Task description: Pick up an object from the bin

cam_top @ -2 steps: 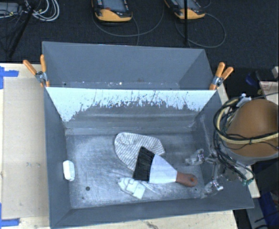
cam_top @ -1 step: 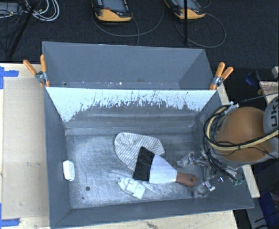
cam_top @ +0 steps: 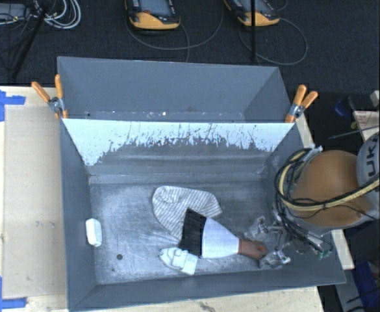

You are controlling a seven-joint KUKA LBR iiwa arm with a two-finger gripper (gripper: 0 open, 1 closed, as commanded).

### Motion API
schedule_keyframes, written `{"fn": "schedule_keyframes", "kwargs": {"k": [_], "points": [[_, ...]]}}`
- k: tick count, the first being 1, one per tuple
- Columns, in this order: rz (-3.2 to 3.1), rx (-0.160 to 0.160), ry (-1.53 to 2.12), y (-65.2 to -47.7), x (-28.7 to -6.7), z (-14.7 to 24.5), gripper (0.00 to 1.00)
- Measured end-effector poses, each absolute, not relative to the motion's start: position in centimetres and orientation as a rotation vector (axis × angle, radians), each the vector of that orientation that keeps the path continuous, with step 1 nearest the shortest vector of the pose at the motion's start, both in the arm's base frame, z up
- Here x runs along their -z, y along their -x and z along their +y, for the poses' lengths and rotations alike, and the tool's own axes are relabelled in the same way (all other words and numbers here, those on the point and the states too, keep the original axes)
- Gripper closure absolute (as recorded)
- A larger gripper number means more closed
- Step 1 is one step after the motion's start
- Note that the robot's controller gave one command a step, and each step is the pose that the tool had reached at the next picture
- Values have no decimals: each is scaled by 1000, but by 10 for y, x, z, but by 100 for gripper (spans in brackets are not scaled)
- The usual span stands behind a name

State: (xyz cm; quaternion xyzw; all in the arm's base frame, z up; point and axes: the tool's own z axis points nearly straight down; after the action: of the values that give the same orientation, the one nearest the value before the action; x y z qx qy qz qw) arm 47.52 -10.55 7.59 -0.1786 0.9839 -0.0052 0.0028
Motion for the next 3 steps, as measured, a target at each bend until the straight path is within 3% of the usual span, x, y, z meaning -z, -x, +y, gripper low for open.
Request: {"fn": "schedule_keyframes", "kwargs": {"k": [2,3], "points": [[3090,11,561,-474,-79,-105,100],[3096,-2,559,-472,-97,-102,100]]}}
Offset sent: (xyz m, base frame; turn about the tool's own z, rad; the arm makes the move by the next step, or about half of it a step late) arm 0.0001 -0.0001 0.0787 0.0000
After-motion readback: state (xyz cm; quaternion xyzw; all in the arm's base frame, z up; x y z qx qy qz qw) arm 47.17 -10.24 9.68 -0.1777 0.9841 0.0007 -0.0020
